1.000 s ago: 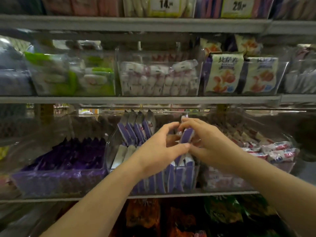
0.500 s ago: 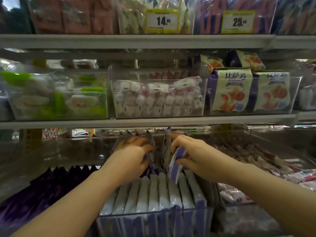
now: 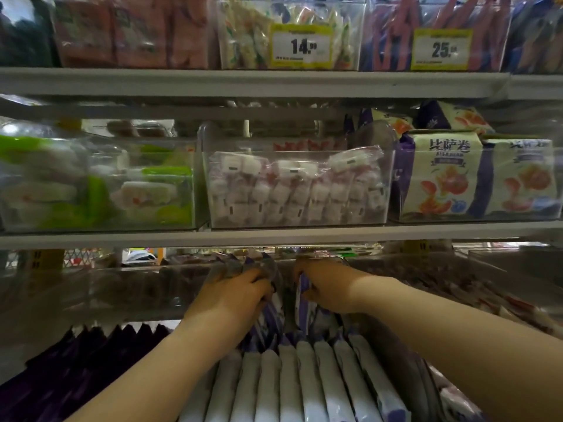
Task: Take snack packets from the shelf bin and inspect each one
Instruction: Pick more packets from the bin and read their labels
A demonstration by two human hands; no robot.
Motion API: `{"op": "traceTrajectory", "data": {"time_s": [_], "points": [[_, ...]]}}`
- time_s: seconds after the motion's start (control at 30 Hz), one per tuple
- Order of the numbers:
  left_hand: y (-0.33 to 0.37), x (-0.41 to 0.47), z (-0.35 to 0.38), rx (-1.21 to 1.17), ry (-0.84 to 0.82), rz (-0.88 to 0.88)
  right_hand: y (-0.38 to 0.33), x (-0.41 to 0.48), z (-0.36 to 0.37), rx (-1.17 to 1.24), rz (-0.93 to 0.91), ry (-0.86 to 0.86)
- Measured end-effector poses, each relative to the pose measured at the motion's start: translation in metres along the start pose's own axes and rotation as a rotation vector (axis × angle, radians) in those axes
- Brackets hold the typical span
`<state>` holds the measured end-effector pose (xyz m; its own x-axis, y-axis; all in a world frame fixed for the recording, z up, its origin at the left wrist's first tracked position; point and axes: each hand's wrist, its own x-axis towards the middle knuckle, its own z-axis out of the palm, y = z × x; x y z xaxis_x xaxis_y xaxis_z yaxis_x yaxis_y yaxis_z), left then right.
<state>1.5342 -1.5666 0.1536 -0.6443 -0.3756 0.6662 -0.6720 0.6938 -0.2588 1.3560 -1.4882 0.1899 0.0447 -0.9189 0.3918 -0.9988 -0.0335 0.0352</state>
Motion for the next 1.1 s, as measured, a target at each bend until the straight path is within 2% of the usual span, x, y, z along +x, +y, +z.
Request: {"op": "traceTrajectory", "data": {"time_s": [0.13,0.37,0.53,0.77,0.83,0.93,1.0,1.1], "points": [[0.003,0.003,-0.002,-0.053,-0.027,-0.063,-0.004,0.015,0.010,-0.089,-0.020,-0.041],[0.005,0.002,0.001,0.044,-0.051,-0.089,-0.005,0.009,0.019,-0.144,-0.025,-0.015],[0.008,-0.005,-0.002,0.122,-0.012,-0.054,-0.004,-0.007,0.006,-0.313,-0.041,-0.276],[0.009,-0.007,-0.002,0.160,-0.072,0.050,-0.021,0.002,0.015,-0.444,-0.033,-0.484],[0.008,-0.009,-0.003,0.159,-0.060,0.067,-0.015,0.003,0.004,-0.374,-0.054,-0.458],[0.006,-0.015,-0.012,0.166,0.001,0.158,0.003,-0.009,-0.015,-0.207,-0.037,-0.257],[0.011,-0.015,-0.016,0.157,0.073,0.230,0.016,-0.016,-0.020,-0.240,-0.044,-0.143],[0.026,-0.005,-0.009,0.106,0.172,0.355,0.026,-0.025,-0.021,-0.214,-0.107,-0.098]]}}
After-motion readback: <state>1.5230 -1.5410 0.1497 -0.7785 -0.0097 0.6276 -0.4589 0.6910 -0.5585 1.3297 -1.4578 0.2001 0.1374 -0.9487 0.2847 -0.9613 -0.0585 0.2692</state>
